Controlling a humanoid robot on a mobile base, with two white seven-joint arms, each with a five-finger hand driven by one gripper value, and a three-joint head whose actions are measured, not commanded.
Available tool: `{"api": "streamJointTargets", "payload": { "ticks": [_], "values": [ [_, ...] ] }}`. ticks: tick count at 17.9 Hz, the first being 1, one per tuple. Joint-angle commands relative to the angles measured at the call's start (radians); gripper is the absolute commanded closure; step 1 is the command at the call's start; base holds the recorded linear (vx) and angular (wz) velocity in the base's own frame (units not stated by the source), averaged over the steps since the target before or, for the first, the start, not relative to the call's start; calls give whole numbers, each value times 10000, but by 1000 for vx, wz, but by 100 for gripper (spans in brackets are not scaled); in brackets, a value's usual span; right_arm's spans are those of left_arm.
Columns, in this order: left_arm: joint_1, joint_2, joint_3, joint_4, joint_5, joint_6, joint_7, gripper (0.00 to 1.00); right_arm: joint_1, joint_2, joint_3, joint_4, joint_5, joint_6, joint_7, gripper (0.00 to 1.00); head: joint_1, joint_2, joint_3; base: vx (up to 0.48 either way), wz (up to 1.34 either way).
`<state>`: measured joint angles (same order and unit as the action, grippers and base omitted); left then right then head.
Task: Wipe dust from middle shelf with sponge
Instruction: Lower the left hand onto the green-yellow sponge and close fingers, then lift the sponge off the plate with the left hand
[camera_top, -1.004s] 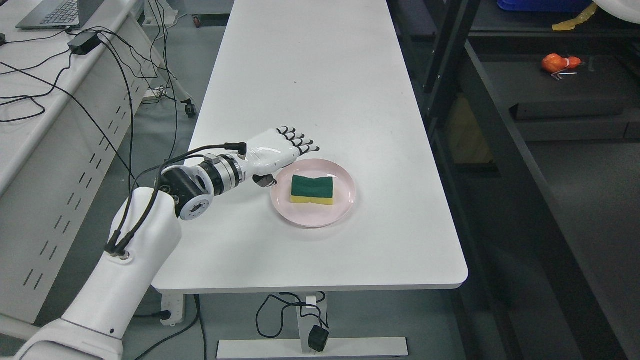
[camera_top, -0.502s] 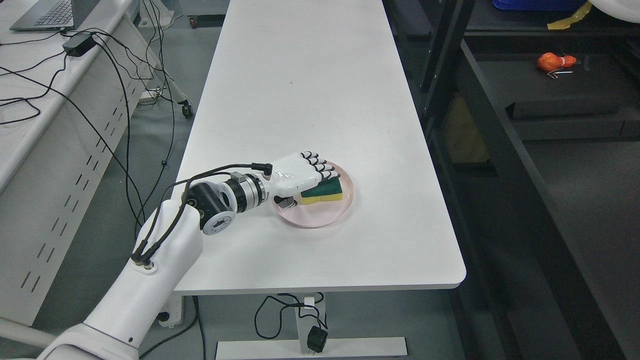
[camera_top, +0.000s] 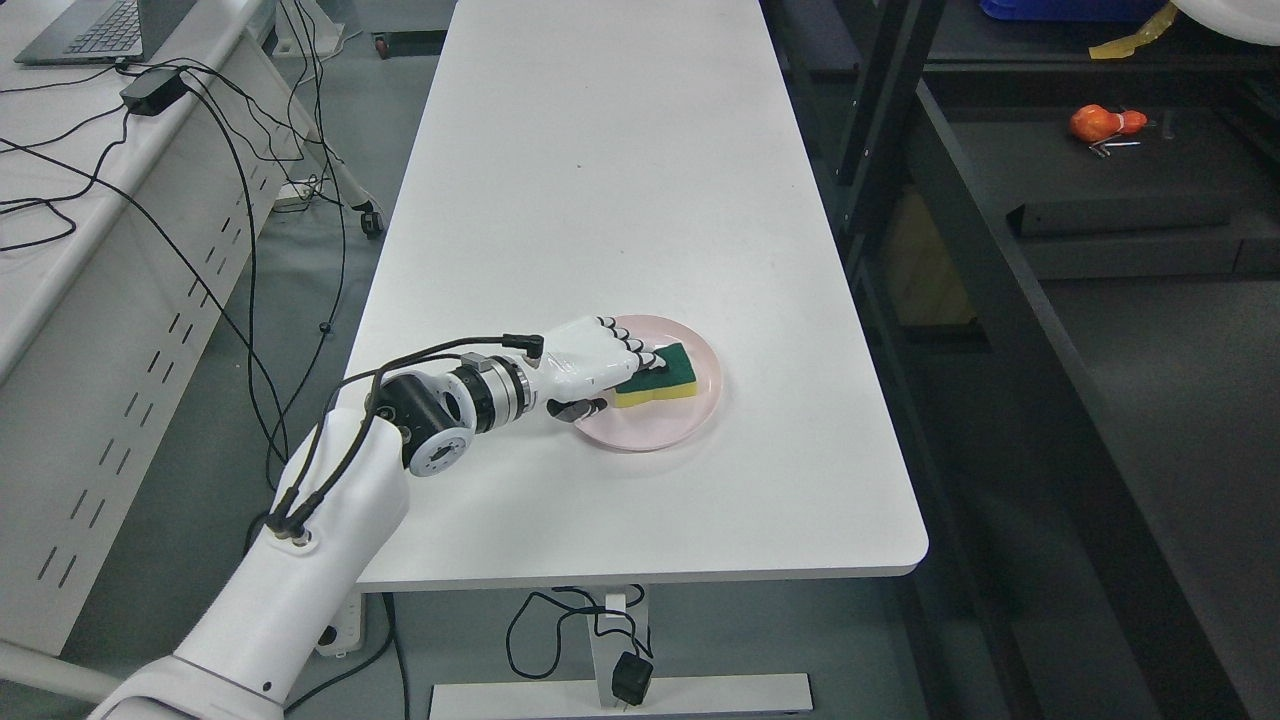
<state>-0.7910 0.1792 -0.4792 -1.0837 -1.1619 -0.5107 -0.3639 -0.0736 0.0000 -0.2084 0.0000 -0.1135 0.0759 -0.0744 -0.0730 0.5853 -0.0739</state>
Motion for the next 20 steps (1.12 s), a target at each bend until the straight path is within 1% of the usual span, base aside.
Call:
{"api": "streamJointTargets", "payload": {
  "ticks": [1, 2, 3, 4, 5, 7, 11, 13, 16, 18, 20],
  "values": [
    [102, -105, 1675, 7, 205, -93, -287, 43, 0, -175, -2, -174, 0, 8, 8, 0, 0, 0, 0, 0, 0],
    [300, -135, 2043, 7, 418, -124, -288, 49, 0, -175, -2, -174, 0, 8, 8, 0, 0, 0, 0, 0, 0],
    [469, -135, 2365, 7, 800, -291, -288, 57, 0, -175, -2, -174, 0, 8, 8, 0, 0, 0, 0, 0, 0],
    [622, -120, 2657, 22, 1245, -627, -288, 68, 0, -175, -2, -174, 0, 8, 8, 0, 0, 0, 0, 0, 0],
    [776, -89, 3009, 23, 1355, -889, -318, 74, 0, -175, -2, -174, 0, 8, 8, 0, 0, 0, 0, 0, 0],
    [915, -89, 3730, 68, 1372, -1227, -395, 82, 0, -175, -2, -174, 0, 8, 8, 0, 0, 0, 0, 0, 0],
    [931, -135, 4743, 436, 1601, -2422, -395, 99, 0, -175, -2, -174, 0, 8, 8, 0, 0, 0, 0, 0, 0],
    [946, -135, 5037, 467, 2029, -2639, -395, 100, 0, -175, -2, -174, 0, 8, 8, 0, 0, 0, 0, 0, 0],
    [854, -59, 5084, 239, 3210, -2655, -487, 100, 0, -175, 13, -174, 0, 8, 8, 0, 0, 0, 0, 0, 0],
    [717, 94, 5236, -525, 3686, -2716, -502, 100, 0, -175, -2, -174, 0, 8, 8, 0, 0, 0, 0, 0, 0],
    [563, 400, 5237, -1187, 3887, -2747, -502, 100, 0, -175, 13, -174, 0, 8, 8, 0, 0, 0, 0, 0, 0]
  ]
}}
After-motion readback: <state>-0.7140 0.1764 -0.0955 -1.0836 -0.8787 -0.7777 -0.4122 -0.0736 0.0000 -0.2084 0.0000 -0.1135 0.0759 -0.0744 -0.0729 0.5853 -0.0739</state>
